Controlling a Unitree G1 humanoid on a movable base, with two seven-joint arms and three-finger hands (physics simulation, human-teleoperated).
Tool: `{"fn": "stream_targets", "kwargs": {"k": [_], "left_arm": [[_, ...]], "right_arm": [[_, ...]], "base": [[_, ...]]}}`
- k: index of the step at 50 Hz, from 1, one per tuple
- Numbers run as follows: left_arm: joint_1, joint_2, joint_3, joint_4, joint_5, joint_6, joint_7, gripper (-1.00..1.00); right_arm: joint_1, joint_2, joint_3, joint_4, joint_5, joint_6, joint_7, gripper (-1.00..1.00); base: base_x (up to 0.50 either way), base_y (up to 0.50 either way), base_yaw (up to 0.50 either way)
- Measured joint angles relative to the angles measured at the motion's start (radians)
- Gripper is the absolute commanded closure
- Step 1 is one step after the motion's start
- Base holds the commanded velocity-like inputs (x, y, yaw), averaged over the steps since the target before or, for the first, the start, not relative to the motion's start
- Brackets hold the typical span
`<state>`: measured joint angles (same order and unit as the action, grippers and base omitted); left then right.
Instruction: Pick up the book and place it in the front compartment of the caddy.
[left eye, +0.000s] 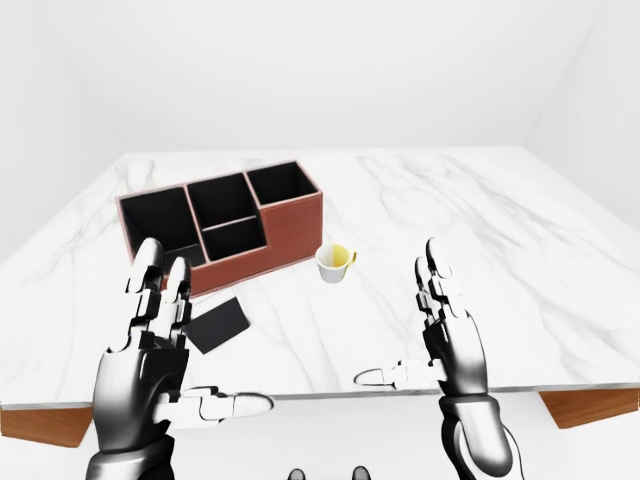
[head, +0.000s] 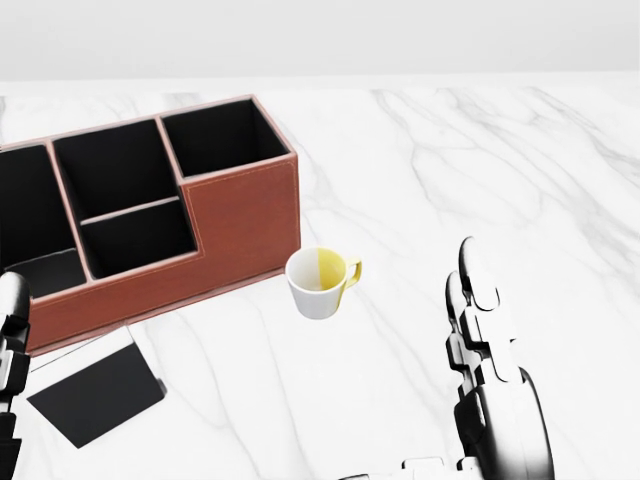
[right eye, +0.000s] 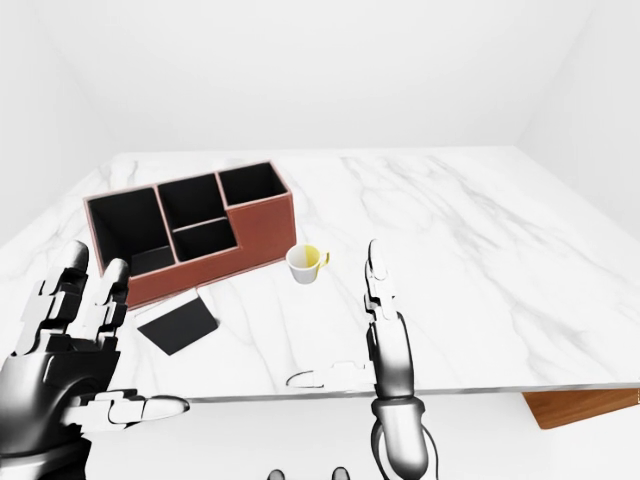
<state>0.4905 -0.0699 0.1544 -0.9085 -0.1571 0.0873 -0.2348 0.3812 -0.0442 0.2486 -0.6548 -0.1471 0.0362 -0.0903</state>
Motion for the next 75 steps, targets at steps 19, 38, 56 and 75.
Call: {"fn": "stream_targets", "kwargs": {"k": [19,38,56,75], "left_arm": [[-0.005,0.001,0.003,0.004,0.002,0.000,0.002,-1.00],[-0.005,0.000,0.007,0.000,0.007,0.000,0.002,-1.00],[0.009,0.001,0.009,0.024,0.085,-0.021,0.005,-1.00],[0.047,0.007,0.021,0.189,0.380,-0.175,0.040,-1.00]], "right_arm": [[0.000,0.000,0.001,0.000,-0.003,0.001,-0.001,-1.00],[0.000,0.000,-0.002,-0.001,-0.003,0.000,0.001,-1.00],[0.001,0.002,-0.011,-0.001,0.013,-0.001,0.009,-1.00],[0.001,0.003,-0.013,-0.001,0.023,0.004,0.012,-1.00]], "base": [[0.50,-0.01,0.00],[0.50,0.00,0.00],[0.19,0.00,0.00],[0.00,0.00,0.00]]}}
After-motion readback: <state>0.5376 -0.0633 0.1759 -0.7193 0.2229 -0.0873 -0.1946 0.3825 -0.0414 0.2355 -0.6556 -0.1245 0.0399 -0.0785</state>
